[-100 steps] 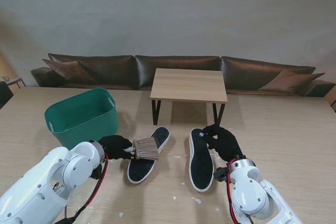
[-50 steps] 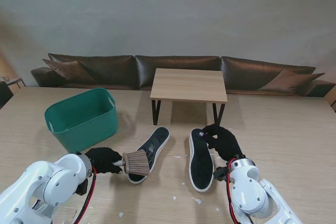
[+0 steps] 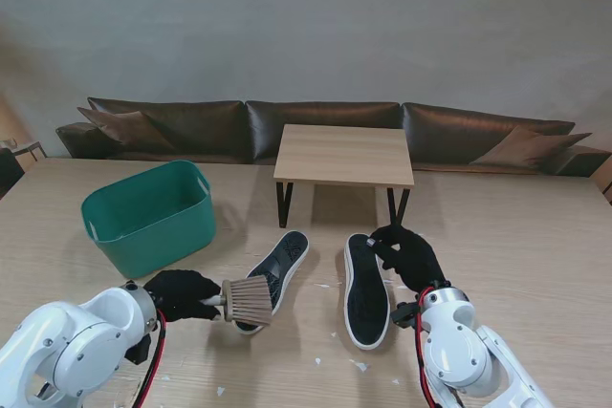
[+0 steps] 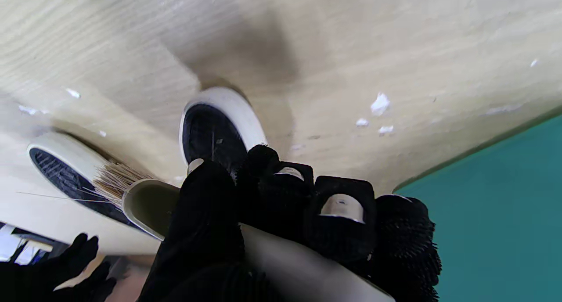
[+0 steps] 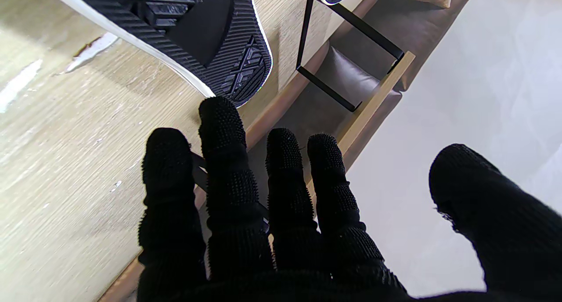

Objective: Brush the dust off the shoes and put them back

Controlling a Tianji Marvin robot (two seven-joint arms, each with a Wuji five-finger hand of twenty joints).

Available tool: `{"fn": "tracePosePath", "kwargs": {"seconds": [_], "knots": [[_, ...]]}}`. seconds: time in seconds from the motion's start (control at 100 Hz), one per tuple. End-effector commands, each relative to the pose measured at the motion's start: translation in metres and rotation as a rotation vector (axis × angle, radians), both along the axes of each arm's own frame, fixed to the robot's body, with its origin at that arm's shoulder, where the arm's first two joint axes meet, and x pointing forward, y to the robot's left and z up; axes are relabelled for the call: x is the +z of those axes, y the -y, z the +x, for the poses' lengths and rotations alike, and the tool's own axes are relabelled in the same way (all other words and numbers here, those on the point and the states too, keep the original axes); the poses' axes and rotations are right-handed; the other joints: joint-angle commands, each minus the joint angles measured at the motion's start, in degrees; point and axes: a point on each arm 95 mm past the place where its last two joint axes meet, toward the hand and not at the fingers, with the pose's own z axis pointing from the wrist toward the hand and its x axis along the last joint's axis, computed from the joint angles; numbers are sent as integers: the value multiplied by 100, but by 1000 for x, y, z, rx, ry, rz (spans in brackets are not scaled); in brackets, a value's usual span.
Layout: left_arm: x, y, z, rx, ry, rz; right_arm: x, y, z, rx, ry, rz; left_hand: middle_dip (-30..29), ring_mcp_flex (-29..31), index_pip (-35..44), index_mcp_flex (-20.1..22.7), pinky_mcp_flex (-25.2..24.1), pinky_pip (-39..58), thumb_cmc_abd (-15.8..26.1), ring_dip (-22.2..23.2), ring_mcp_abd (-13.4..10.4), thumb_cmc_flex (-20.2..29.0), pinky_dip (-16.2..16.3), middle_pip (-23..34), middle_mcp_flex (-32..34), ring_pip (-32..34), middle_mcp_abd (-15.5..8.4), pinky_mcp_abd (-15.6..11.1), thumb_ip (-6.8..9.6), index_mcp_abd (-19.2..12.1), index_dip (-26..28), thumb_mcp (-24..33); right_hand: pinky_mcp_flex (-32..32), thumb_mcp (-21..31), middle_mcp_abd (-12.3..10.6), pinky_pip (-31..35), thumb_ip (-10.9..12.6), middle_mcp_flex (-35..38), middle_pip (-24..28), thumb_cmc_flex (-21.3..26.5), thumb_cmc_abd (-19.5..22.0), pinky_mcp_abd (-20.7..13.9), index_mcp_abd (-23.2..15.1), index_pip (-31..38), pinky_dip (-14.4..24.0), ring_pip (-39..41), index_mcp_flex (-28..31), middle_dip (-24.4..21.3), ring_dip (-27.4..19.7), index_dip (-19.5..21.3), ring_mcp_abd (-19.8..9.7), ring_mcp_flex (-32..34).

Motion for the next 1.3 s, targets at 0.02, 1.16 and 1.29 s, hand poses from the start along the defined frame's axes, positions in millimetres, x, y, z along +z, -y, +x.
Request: {"fn": "tracePosePath", "kwargs": {"seconds": [0.02, 1.16, 1.29], "knots": [[14, 12, 5, -31, 34, -33, 2, -2, -2, 1, 3, 9, 62, 305, 27, 160, 9, 385, 169, 36, 148, 627, 105, 101, 269, 357, -30, 32, 194, -61, 24, 312, -1096, -4, 85, -105, 111, -232, 74, -36, 158, 95, 21, 49, -43, 69, -96, -68, 15, -58, 5, -58], [-15, 141, 117, -167, -6, -133, 16, 17, 10, -106, 51, 19, 30, 400, -25, 196, 138, 475, 164, 7, 88, 617, 98, 92, 308, 386, -60, 73, 200, -21, 32, 319, -1090, 26, 90, -113, 103, -205, 60, -17, 125, 114, 32, 22, -40, 65, -59, -65, 20, -61, 25, -51], [-18, 143, 125, -145, -5, -116, 16, 16, 10, -104, 50, 20, 26, 407, -37, 196, 148, 485, 157, 4, 101, 622, 94, 92, 309, 392, -50, 87, 203, -7, 28, 323, -1091, 26, 91, -114, 103, -204, 60, -17, 128, 118, 30, 23, -39, 65, -55, -65, 20, -59, 24, -50]]}}
